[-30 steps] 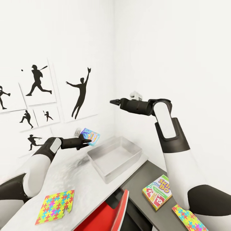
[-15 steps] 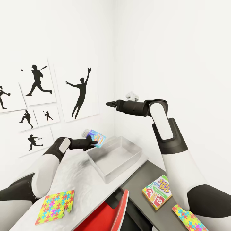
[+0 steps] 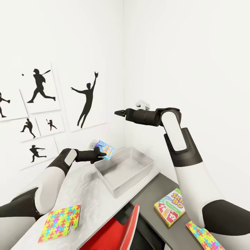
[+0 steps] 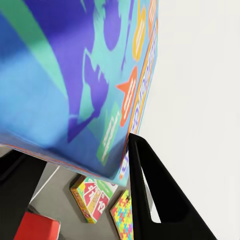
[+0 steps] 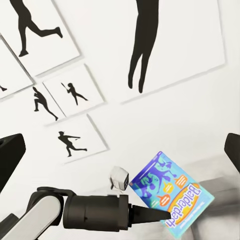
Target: Put all the toys in the child's room - the three board games (two on the bed and one on the table), the two jigsaw puzzles on the table, and the tennis ball on the table - inside the toy box on the table in the child's room.
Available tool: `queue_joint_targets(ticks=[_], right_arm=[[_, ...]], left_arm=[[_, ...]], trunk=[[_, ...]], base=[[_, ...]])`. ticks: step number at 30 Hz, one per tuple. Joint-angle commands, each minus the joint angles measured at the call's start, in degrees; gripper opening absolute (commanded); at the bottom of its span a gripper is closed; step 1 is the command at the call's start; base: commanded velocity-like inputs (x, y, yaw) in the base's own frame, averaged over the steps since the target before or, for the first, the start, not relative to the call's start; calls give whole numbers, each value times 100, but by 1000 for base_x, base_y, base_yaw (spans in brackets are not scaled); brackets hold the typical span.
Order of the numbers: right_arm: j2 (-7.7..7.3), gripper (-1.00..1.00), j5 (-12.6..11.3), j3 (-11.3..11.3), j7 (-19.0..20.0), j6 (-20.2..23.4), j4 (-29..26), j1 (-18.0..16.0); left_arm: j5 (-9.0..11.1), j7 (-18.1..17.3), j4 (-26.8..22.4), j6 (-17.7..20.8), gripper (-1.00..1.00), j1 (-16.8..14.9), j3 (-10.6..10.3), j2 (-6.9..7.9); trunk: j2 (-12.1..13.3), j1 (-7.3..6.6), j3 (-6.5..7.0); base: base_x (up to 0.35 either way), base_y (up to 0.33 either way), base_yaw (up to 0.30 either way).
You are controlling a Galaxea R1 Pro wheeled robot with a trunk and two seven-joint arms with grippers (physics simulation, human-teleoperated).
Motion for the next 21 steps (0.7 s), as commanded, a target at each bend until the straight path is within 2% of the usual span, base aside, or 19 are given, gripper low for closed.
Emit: queue_joint_targets(ticks=[1, 13, 21], right_arm=[[2, 100, -59, -3, -60, 12, 3, -3], [30, 100, -58, -7, -65, 12, 125, -3], [31, 100, -58, -8, -67, 12, 142, -3]], left_arm=[[-4, -3, 0, 29, -100, -3, 32, -2], [-11, -3, 0, -46, -100, -3, 27, -8], [-20, -3, 0, -33, -100, -3, 10, -98]], trunk=[[-5, 2, -12], [-5, 2, -124], [-5, 2, -199]], base=[[0, 0, 0], [0, 0, 0], [0, 0, 0]])
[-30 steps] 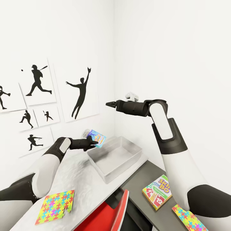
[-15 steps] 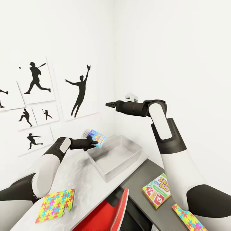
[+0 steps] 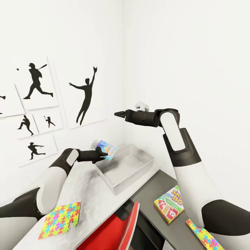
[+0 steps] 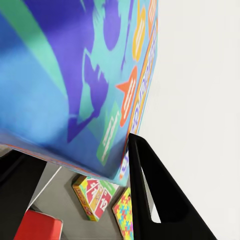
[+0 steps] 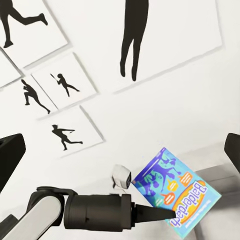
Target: Put all the toys in the child's room - the three board games (two on the bed and one on the table), the two jigsaw puzzles on the table, and the tennis ball on the table - inside the toy box on the table in the child's room.
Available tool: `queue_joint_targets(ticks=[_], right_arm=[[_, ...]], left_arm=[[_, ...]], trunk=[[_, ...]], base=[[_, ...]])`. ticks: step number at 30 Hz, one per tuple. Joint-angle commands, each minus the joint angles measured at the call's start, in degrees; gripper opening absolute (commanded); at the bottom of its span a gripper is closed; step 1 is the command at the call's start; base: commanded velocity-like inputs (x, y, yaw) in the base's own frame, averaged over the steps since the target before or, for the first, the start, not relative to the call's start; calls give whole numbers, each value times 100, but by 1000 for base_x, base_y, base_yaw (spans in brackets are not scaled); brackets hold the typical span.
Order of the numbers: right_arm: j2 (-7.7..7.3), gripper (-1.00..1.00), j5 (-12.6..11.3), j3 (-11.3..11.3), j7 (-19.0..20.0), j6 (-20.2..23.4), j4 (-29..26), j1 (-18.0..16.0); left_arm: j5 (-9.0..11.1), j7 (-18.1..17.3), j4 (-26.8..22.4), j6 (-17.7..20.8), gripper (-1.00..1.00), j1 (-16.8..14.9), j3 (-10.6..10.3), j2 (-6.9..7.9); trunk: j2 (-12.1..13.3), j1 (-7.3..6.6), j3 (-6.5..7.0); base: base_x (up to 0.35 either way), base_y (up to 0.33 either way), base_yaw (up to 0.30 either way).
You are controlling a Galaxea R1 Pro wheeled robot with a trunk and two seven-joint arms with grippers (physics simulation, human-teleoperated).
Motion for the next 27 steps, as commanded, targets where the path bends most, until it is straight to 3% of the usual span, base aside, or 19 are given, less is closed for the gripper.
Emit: queue_joint_targets(ticks=[1, 6, 17, 27], right_arm=[[-1, 100, -59, 1, -61, 12, -1, -3], [2, 100, -59, 5, -61, 12, 53, -3], [18, 100, -59, 17, -61, 12, 103, -11], [18, 100, -59, 35, -62, 12, 105, -7]], left_arm=[[0, 6, -5, 42, -100, -2, 27, -9], [-20, 49, -5, 100, -100, -10, 24, -31], [-30, 680, -6, 289, -100, -136, 24, -183], [-34, 839, -11, 543, -100, -177, 24, -288]], trunk=[[-6, 2, -13], [-6, 2, -60], [-6, 2, -164], [-6, 2, -258]], base=[[0, 0, 0], [0, 0, 0], [0, 0, 0], [0, 0, 0]])
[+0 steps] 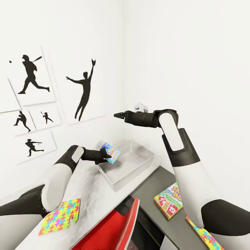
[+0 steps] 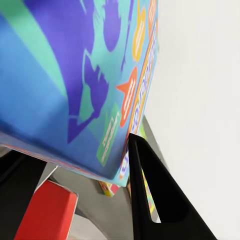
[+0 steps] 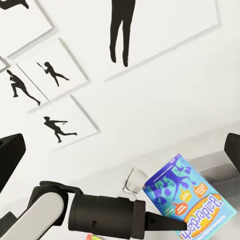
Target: Put all the toys in the child's room - the three board games (two on the bed and one on the table), the two jigsaw puzzles on the table, and the tennis ball on the table - inside the toy box on the table in the child's room.
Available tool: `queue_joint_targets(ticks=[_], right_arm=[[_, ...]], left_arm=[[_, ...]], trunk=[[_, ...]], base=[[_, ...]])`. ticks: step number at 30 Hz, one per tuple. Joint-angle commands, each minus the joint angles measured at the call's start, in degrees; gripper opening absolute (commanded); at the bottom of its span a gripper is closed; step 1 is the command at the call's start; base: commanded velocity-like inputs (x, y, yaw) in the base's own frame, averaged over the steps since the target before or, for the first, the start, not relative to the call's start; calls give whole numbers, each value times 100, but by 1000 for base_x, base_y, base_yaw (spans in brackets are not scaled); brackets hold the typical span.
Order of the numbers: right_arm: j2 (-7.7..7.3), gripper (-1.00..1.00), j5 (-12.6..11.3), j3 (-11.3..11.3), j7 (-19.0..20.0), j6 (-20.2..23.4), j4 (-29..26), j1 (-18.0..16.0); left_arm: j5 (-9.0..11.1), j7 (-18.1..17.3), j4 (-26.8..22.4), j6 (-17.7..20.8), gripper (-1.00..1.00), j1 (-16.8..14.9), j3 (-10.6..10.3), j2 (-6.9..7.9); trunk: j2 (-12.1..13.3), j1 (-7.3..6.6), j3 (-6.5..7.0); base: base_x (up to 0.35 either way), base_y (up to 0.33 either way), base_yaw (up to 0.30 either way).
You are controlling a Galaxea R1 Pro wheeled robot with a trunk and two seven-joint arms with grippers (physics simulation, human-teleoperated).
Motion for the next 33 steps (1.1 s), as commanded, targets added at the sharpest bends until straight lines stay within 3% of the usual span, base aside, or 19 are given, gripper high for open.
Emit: queue_joint_targets(ticks=[1, 33], right_arm=[[1, 100, -58, 1, -60, 13, -4, -8], [1, 100, -58, 19, -60, 13, -4, -8]], left_arm=[[3, 19, -8, 39, -100, -6, 32, -7], [8, 7, -26, 104, -100, -7, 17, -58]], trunk=[[-15, 4, -24], [-15, 4, -324]], base=[[0, 0, 0], [0, 0, 0]])
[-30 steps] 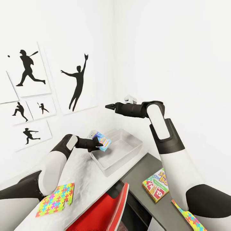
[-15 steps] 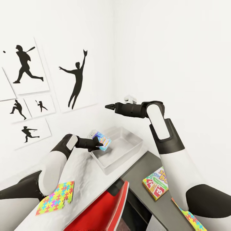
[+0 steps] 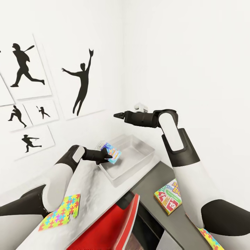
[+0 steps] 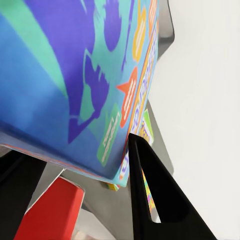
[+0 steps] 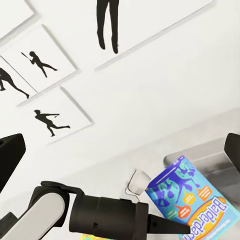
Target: Put all the toys in the child's room - the three board games (two on the bed and one on the table), the two jigsaw puzzles on the table, and the tennis ball on the table - inside the toy box on the table in the child's room.
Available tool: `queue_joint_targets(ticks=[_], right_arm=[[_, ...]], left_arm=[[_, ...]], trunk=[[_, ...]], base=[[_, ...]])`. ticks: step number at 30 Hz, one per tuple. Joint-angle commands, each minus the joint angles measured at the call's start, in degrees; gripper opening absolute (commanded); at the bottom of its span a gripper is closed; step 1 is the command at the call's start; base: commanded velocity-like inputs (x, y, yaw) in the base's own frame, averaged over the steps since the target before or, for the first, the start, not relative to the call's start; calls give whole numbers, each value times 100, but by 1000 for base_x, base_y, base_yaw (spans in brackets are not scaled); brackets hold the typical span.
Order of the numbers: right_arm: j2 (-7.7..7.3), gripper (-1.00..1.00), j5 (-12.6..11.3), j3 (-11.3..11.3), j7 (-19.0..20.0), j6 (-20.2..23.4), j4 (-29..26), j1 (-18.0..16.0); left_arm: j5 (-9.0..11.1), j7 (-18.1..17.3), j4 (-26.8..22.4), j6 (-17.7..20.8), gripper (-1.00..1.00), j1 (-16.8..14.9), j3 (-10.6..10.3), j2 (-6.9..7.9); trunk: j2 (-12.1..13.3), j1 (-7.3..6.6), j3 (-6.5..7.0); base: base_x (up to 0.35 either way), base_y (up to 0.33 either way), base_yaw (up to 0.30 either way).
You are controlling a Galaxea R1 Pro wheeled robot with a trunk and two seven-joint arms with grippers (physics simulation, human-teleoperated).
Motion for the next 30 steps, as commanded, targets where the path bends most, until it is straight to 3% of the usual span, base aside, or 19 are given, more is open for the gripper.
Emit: queue_joint_targets(ticks=[1, 30], right_arm=[[1, 100, -58, 1, -60, 13, -4, -8], [-6, 100, -58, 9, -60, 13, -10, -8]], left_arm=[[-2, 10, -7, 44, -100, -6, 31, -9], [-4, 7, -66, 86, -100, -108, 12, -39]], trunk=[[-14, 3, -23], [-14, 3, -295]], base=[[0, 0, 0], [0, 0, 0]])
